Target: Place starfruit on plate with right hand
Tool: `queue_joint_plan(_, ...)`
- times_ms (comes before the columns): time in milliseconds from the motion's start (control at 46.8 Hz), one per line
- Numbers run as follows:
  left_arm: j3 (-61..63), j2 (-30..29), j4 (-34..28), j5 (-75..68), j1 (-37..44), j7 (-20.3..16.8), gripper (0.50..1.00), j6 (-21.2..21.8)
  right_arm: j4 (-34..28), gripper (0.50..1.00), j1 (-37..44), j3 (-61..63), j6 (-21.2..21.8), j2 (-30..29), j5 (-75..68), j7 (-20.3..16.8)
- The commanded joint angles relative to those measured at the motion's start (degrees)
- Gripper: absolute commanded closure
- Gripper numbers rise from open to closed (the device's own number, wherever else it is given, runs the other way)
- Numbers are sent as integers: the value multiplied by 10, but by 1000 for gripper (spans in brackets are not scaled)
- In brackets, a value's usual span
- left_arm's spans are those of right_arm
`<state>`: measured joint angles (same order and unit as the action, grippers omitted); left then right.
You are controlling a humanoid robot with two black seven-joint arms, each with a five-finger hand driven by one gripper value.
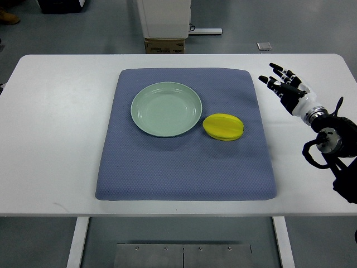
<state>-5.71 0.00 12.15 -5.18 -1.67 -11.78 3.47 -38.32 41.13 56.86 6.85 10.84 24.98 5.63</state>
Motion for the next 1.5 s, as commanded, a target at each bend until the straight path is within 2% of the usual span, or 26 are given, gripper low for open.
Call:
queue_joint_plan(0,-1,0,0,0,0,0,500,1,0,500,0,0,0,1,0,0)
queue_joint_plan(1004,-1,0,0,0,0,0,500,1,9,500,8,-1,0,3,-1,-1)
queue_joint_plan(1282,-1,0,0,0,0,0,500,1,11,500,18,0,6,4,-2,-40)
queue_joint_plan(1474,-1,0,0,0,0,0,500,1,11,500,20,2,6,3,-2,-44)
